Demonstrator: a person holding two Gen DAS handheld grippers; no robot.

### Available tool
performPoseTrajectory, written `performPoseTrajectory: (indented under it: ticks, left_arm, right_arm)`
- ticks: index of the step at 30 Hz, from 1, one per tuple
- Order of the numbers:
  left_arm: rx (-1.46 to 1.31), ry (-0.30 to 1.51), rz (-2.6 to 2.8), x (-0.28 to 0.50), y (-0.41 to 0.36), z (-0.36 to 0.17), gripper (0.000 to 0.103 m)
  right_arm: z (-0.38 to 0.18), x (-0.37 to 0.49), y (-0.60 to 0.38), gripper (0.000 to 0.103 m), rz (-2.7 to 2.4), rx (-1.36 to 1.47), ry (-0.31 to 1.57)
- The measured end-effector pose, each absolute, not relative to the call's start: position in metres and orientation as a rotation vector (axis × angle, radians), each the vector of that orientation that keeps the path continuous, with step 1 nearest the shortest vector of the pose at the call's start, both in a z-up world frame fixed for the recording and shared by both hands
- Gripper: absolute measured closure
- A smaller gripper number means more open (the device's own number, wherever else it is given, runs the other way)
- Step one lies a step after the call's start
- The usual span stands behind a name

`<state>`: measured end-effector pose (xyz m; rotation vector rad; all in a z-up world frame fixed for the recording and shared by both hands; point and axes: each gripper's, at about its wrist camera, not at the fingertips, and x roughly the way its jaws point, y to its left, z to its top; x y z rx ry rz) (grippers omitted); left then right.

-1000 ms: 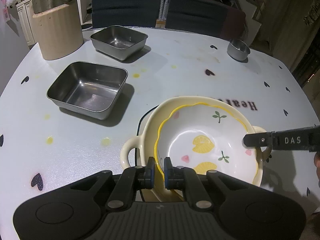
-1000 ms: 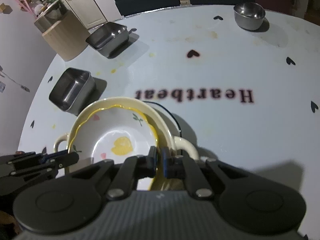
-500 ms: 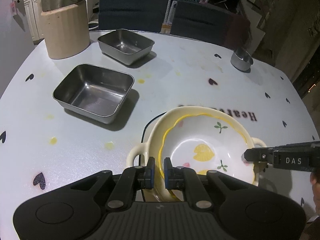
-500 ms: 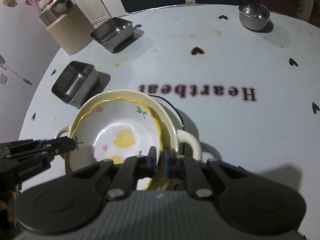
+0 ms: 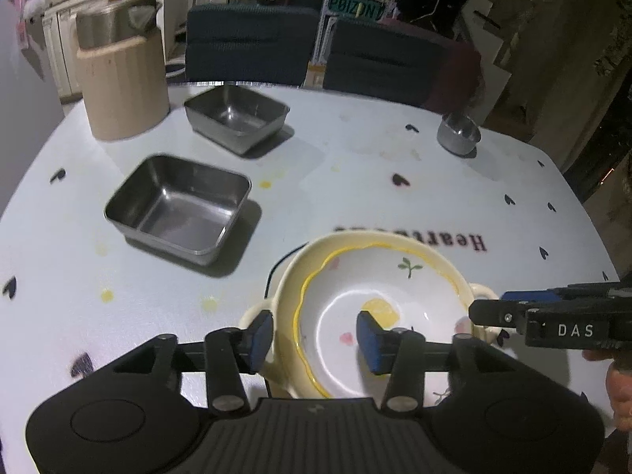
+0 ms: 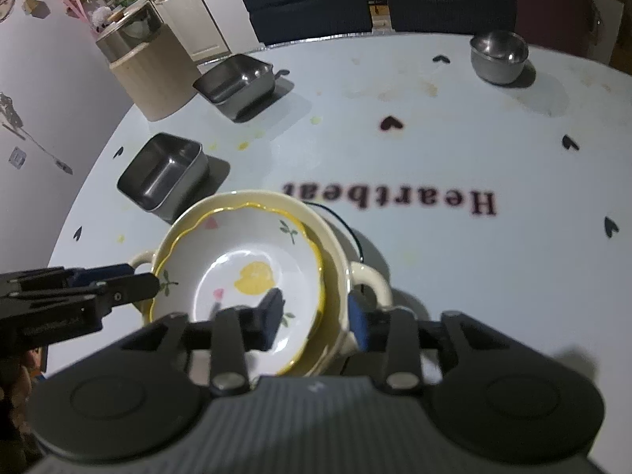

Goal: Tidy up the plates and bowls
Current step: 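Open both grippers to release the floral bowl rim, then move both grippers to the square steel tray and close on its rim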

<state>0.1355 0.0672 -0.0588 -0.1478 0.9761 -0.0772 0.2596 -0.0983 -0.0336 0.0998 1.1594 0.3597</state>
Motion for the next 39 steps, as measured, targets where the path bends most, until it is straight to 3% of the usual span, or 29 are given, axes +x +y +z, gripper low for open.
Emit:
performPoseTrajectory:
  ticks: [3, 8, 12, 14, 31, 35, 39]
  left_arm:
    - [-0.136, 0.939, -0.063, 0.134, 0.07, -0.051, 0.027]
    - [-0.145, 0.881, -0.028, 0.133, 0.083, -0.043, 0.008]
    - [-0.12, 0.819, 0.015, 0.132, 0.094, -0.036, 0.001]
    - [-0.108, 0.793, 0.03, 0.133, 0.101, -0.033, 0.0]
    - [-0.159, 0.652, 0.109, 0.177, 0.185, -0.019, 0.002]
    - [-0.127, 0.668, 0.103, 0.196, 0.196, -0.027, 0.015]
    - [-0.093, 0.729, 0.085, 0.22, 0.203, -0.042, 0.033]
  right_arm:
    - [-0.03, 0.258, -0.101, 0.043, 0.338, 0.085, 1.136]
    - [-0.024, 0.258, -0.107, 0.027, 0.308, 0.089, 1.088]
    - [-0.019, 0.26, -0.111, 0.006, 0.298, 0.113, 1.033]
    - [-0.016, 0.261, -0.11, 0.002, 0.296, 0.123, 1.009]
    - [-0.014, 0.296, -0.057, 0.0, 0.371, 0.291, 0.909]
    - [-0.024, 0.315, -0.031, 0.006, 0.404, 0.389, 0.96]
    - [-0.037, 0.329, -0.002, 0.018, 0.426, 0.432, 0.999]
